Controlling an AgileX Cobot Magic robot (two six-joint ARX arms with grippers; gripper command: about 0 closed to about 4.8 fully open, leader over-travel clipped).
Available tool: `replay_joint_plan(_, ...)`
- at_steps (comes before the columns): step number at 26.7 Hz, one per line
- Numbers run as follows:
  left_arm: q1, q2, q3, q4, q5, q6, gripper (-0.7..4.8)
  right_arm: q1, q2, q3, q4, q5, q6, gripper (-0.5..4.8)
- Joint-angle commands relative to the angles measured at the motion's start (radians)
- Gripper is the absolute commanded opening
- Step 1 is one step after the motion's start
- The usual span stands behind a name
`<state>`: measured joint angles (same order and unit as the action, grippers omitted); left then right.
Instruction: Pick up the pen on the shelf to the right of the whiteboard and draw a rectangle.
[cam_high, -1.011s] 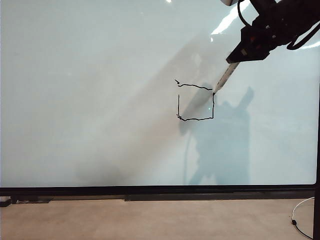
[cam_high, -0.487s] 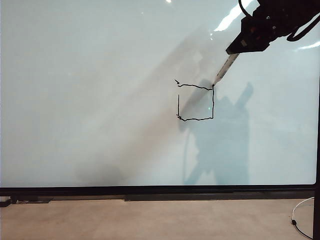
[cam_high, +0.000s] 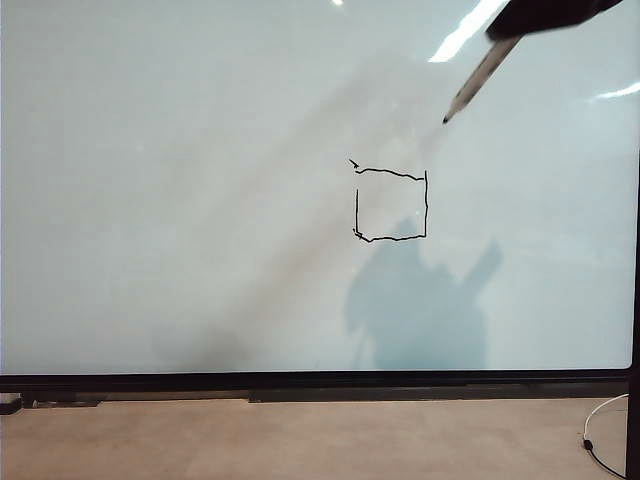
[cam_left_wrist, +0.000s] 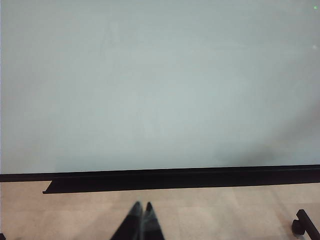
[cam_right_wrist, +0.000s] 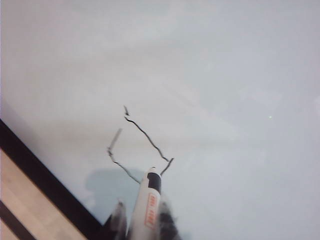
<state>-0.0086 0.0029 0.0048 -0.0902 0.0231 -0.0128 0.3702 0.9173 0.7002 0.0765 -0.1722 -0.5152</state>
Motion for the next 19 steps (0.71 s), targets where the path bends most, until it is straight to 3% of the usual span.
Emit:
replay_joint_plan(1, 0.000, 0.000, 0.002, 0.009, 0.000, 0.001, -0.04, -0.006, -0.117, -0.046, -0.045, 0.026, 0.060, -0.05)
replay_joint_plan(10, 0.000, 0.000, 0.002, 0.009, 0.000, 0.001, -0.04, -0.068, -0.430, -0.188, -0.108, 0.045, 0.200, -0.05)
replay_joint_plan(19, 0.000, 0.000, 0.002, 0.009, 0.000, 0.001, -0.04, -0.089, -0.747, -0.274, -0.189, 0.140, 0.286, -0.05)
